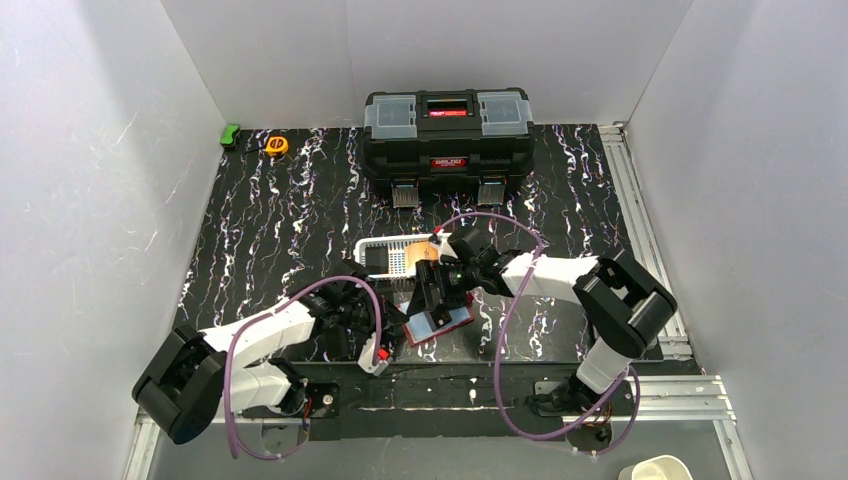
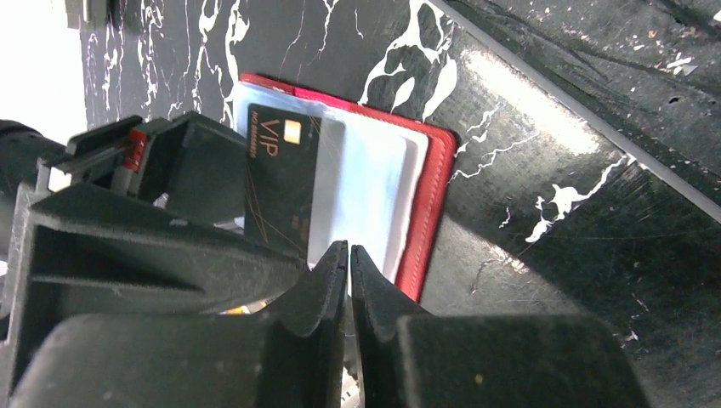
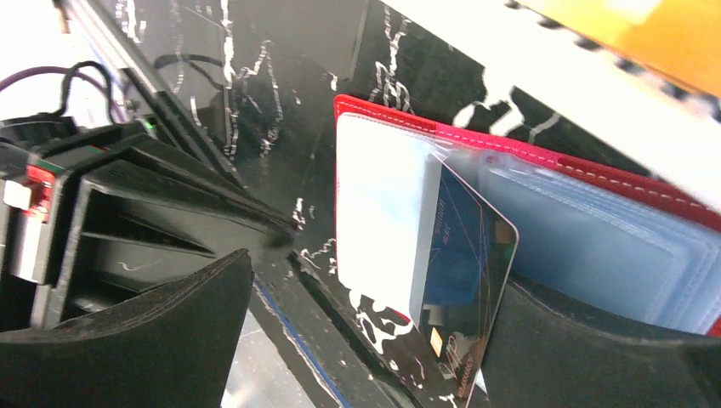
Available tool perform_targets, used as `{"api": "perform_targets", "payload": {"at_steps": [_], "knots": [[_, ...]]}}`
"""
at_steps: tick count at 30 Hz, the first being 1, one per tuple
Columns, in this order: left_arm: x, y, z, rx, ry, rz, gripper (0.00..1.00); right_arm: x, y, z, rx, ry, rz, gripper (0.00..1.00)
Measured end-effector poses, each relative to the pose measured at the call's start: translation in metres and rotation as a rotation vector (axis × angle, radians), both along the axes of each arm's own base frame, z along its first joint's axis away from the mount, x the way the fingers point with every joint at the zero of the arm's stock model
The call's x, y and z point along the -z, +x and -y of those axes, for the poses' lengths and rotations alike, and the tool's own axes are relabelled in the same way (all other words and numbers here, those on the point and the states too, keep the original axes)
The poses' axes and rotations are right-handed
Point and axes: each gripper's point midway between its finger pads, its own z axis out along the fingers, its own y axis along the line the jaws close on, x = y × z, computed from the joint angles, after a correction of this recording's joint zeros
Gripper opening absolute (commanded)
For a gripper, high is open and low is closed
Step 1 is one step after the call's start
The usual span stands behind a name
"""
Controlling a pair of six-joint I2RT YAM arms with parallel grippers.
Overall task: Put the credit cards into the card holder
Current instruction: Insert the credit card into the card holder.
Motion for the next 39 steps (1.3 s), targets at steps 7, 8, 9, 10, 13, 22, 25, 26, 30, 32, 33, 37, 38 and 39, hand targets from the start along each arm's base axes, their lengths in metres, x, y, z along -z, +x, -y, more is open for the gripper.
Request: {"api": "perform_targets", "payload": {"at_steps": [7, 8, 9, 10, 13, 22, 25, 26, 30, 32, 33, 37, 38, 39], "knots": [[0.009, -0.004, 0.001, 0.028, 0.011, -0.02, 0.09, -0.003, -0.001, -0.019, -0.047, 0.097, -0.053, 0.98], [0.013, -0.004, 0.001, 0.031, 0.019, -0.029, 0.08, -0.003, -0.001, -0.021, -0.052, 0.105, -0.061, 0.98], [0.017, -0.005, 0.0, 0.033, 0.029, -0.04, 0.09, -0.003, -0.001, -0.024, -0.059, 0.116, -0.069, 0.98], [0.022, -0.006, 0.0, 0.035, 0.041, -0.054, 0.08, -0.004, -0.001, -0.026, -0.065, 0.125, -0.071, 0.98], [0.034, -0.004, 0.0, 0.047, 0.08, -0.079, 0.06, -0.005, -0.001, -0.033, -0.09, 0.156, -0.064, 0.98], [0.036, 0.013, 0.001, 0.088, 0.167, -0.05, 0.0, -0.006, -0.001, -0.036, -0.129, 0.224, -0.074, 0.98], [0.036, 0.011, -0.002, 0.102, 0.18, -0.039, 0.0, -0.007, 0.003, -0.03, -0.127, 0.266, -0.075, 0.98], [0.035, 0.01, -0.003, 0.104, 0.185, -0.039, 0.0, -0.007, 0.005, -0.028, -0.124, 0.279, -0.077, 0.98], [0.035, 0.002, -0.011, 0.11, 0.203, -0.049, 0.0, -0.007, 0.014, -0.02, -0.102, 0.301, -0.096, 0.98], [0.035, -0.001, -0.013, 0.112, 0.208, -0.052, 0.0, -0.006, 0.015, -0.016, -0.089, 0.299, -0.115, 0.98], [0.035, -0.003, -0.015, 0.113, 0.209, -0.054, 0.0, -0.007, 0.015, -0.015, -0.085, 0.295, -0.116, 0.99], [0.035, -0.006, -0.017, 0.113, 0.213, -0.061, 0.0, -0.008, 0.014, -0.007, -0.052, 0.246, -0.1, 0.98], [0.035, -0.007, -0.017, 0.114, 0.213, -0.062, 0.0, -0.008, 0.014, -0.004, -0.04, 0.228, -0.091, 0.98], [0.035, -0.007, -0.017, 0.115, 0.211, -0.064, 0.0, -0.009, 0.015, 0.0, -0.027, 0.21, -0.078, 0.98]]}}
